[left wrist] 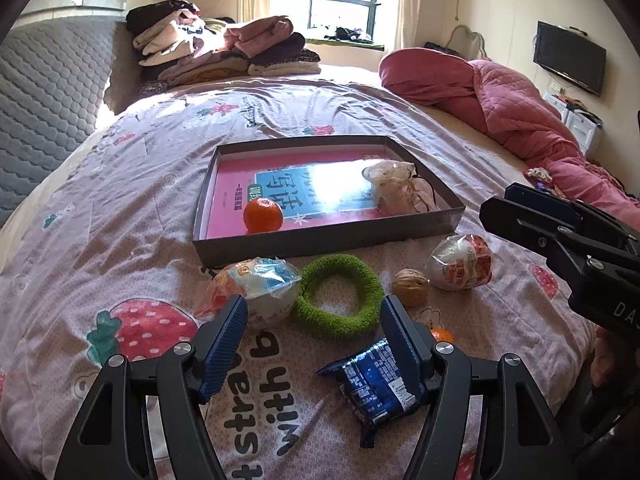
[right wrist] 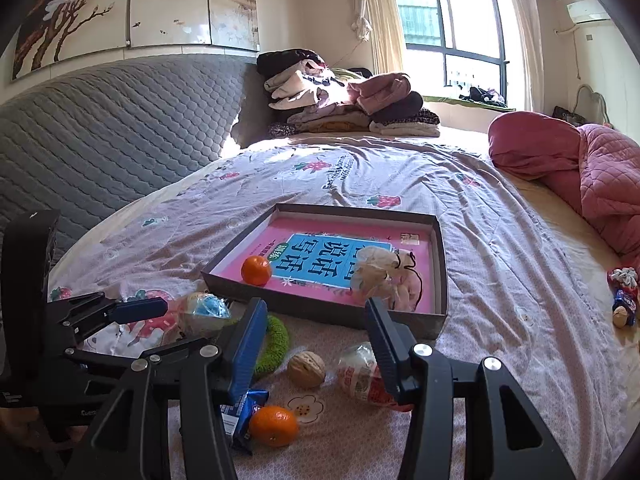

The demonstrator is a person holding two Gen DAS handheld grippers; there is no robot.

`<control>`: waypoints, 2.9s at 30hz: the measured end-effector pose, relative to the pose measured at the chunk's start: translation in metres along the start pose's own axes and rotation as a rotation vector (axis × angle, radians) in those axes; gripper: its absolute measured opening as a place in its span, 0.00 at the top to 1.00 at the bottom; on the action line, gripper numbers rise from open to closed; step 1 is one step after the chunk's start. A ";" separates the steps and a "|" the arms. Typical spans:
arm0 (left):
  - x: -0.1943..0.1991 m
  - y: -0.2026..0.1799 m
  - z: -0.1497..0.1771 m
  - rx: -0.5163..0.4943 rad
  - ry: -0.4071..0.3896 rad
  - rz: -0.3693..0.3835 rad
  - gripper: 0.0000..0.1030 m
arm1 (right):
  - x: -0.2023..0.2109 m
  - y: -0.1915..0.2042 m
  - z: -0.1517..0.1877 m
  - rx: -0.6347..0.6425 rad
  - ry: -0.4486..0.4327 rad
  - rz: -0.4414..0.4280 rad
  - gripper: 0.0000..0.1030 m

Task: Organize objects
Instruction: 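Withdraw both tools from the tray toward the blue snack packet, then grasp the blue snack packet with the left tool while the right tool grasps the other orange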

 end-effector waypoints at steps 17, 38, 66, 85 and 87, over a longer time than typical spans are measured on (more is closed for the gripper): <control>0.017 -0.024 0.026 -0.041 0.032 0.019 0.32 | 0.016 0.001 0.029 0.006 0.039 0.015 0.51; 0.016 -0.055 0.057 -0.106 0.081 0.060 0.32 | 0.015 0.005 0.054 0.015 0.095 0.012 0.51; -0.002 -0.057 0.069 -0.140 0.061 0.113 0.32 | -0.001 0.002 0.085 0.013 0.203 0.008 0.51; -0.025 -0.057 0.064 -0.190 0.049 0.155 0.32 | -0.015 0.000 0.096 0.022 0.234 0.012 0.51; -0.028 -0.059 0.061 -0.204 0.044 0.163 0.32 | -0.017 -0.001 0.097 0.018 0.238 0.013 0.51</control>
Point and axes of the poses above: each gripper's, at about its wrist camera, not at the fingertips, and x roughly against the way its jaws point, y to its left, z to its underside, the point moved 10 cm from there along -x, roughly the way its jaws point, and after that the axes turned 15 degrees about -x, right-handed, at the moved point
